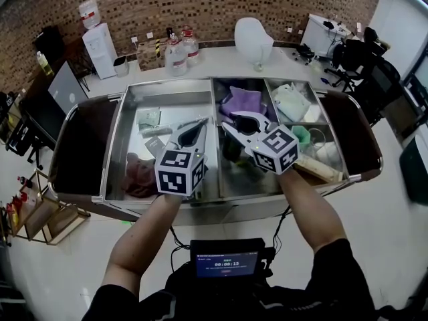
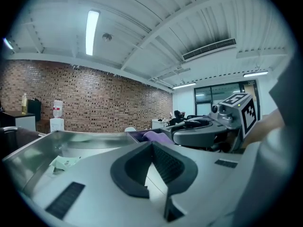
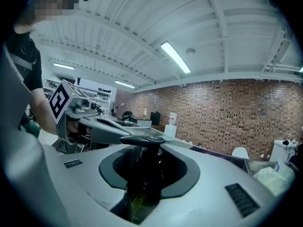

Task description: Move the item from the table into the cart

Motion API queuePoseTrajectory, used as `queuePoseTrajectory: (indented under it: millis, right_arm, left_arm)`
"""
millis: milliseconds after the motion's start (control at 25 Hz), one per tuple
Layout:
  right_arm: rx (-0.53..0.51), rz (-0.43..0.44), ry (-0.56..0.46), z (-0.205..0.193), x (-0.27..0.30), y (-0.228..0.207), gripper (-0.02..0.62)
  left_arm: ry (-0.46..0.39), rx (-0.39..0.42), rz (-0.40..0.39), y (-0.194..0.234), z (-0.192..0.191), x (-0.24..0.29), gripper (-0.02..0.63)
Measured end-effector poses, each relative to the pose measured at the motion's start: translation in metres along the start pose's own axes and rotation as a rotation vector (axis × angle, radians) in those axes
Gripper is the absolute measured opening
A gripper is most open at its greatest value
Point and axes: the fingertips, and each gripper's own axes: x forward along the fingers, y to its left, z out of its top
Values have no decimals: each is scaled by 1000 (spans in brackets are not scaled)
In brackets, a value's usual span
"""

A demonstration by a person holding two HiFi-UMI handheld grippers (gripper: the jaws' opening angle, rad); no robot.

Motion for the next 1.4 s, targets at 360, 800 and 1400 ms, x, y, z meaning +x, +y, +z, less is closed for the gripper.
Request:
queuePoseTrajectory:
  millis: [360,800,1400]
  right_arm:
    - [16,7,-16,-1,-3,4,176]
    - [10,-8,38,-1,-17,7,218]
    - [13,-73,53,19,-97,19,216]
  left_arm:
    - [12,7,-3,-4,-6,-2,11]
    - [4,17,-1,-1,2,-19,11]
    - [-116,27,-66,-18,44,-54,11]
